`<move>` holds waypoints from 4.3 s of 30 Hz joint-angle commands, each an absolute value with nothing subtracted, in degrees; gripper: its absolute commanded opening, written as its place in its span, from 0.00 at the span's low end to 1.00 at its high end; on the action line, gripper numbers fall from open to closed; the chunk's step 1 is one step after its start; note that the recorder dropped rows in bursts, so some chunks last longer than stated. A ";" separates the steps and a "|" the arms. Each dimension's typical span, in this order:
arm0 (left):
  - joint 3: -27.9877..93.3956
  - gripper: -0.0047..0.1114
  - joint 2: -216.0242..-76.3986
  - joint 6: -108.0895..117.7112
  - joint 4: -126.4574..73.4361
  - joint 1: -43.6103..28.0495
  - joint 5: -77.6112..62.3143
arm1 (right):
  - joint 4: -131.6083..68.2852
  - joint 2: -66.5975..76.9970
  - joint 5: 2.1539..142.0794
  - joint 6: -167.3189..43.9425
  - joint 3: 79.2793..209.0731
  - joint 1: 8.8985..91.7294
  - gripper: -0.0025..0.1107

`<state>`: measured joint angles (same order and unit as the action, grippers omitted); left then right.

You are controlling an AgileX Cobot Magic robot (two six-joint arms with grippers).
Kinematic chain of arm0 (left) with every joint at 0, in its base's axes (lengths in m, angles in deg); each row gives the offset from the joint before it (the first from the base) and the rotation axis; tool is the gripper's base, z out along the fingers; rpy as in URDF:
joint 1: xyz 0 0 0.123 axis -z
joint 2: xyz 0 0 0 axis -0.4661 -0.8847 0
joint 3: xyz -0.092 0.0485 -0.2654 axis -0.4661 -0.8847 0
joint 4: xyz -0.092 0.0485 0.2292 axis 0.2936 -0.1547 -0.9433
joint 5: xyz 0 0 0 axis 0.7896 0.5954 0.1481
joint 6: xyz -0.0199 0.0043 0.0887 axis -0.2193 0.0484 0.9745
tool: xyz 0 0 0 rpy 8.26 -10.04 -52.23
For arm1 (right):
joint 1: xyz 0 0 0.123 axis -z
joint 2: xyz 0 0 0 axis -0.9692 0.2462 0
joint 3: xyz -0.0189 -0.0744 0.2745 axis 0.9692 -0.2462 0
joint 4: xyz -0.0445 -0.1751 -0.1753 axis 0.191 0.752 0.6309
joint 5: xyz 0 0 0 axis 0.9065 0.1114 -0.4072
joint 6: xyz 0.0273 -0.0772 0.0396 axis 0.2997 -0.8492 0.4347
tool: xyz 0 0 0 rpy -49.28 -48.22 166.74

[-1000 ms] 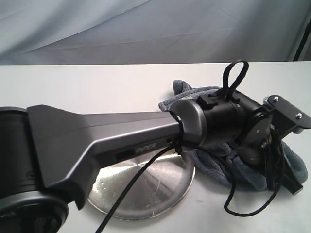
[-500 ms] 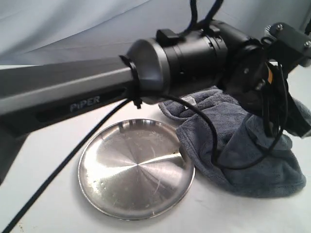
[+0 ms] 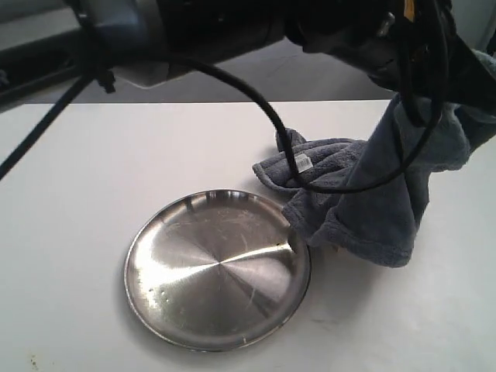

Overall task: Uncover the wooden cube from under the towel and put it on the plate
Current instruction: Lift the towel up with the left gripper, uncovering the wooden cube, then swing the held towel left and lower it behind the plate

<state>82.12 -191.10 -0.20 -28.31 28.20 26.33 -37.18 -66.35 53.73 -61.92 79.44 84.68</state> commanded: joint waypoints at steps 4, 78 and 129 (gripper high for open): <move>82.28 0.04 -187.86 -1.08 -34.98 28.13 25.34 | -37.33 -66.60 53.85 -62.11 79.28 84.89 0.02; 82.16 0.04 -209.00 -32.17 -73.47 6.81 33.73 | -37.33 -66.60 53.85 -62.11 79.28 84.89 0.02; 82.29 0.71 -209.64 -27.20 -59.25 5.48 50.08 | -37.33 -66.60 53.85 -62.11 79.28 84.89 0.02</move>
<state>82.12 -210.40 -27.75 -59.79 5.21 47.82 -37.18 -66.35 53.73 -62.04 79.44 84.68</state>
